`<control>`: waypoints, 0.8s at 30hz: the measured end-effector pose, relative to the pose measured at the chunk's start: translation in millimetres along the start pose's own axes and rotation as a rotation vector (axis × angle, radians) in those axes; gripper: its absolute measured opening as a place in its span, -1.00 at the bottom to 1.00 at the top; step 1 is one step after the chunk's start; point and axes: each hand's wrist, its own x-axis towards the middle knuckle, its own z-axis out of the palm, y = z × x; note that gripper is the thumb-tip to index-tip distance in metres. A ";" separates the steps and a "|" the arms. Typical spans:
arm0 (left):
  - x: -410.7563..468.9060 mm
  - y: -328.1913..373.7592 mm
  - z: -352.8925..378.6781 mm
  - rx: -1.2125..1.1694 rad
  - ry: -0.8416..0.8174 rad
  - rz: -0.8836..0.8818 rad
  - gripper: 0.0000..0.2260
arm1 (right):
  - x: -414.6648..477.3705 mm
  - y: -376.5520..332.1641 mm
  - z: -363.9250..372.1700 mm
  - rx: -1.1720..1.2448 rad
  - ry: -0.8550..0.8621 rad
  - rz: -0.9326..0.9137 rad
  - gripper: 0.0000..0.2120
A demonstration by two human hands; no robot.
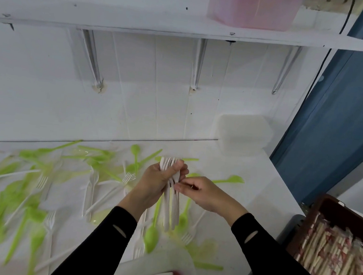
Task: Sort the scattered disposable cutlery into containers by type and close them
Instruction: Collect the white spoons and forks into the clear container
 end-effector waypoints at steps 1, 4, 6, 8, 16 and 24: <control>-1.7 0.8 2.0 0.005 -0.019 -0.012 -0.70 | -0.1 1.2 -1.0 0.001 -0.008 0.007 -0.60; -3.6 3.1 5.0 0.017 -0.006 0.024 -0.78 | -1.1 0.2 -2.6 0.051 -0.006 0.042 -0.75; -2.4 3.4 3.6 -0.024 0.064 0.063 -0.82 | 0.5 0.3 -2.0 0.068 0.045 0.065 -0.72; 1.2 2.5 -1.7 -0.075 0.148 0.083 -0.85 | 3.4 2.5 -3.2 0.057 0.108 0.071 -0.76; 10.7 -5.4 -12.6 -0.138 0.270 0.040 -0.80 | 4.1 5.3 -3.3 0.118 0.173 0.111 -0.88; 11.1 -8.1 -12.9 -0.093 0.180 -0.112 -0.59 | 7.7 8.0 2.6 0.027 0.208 0.052 -0.91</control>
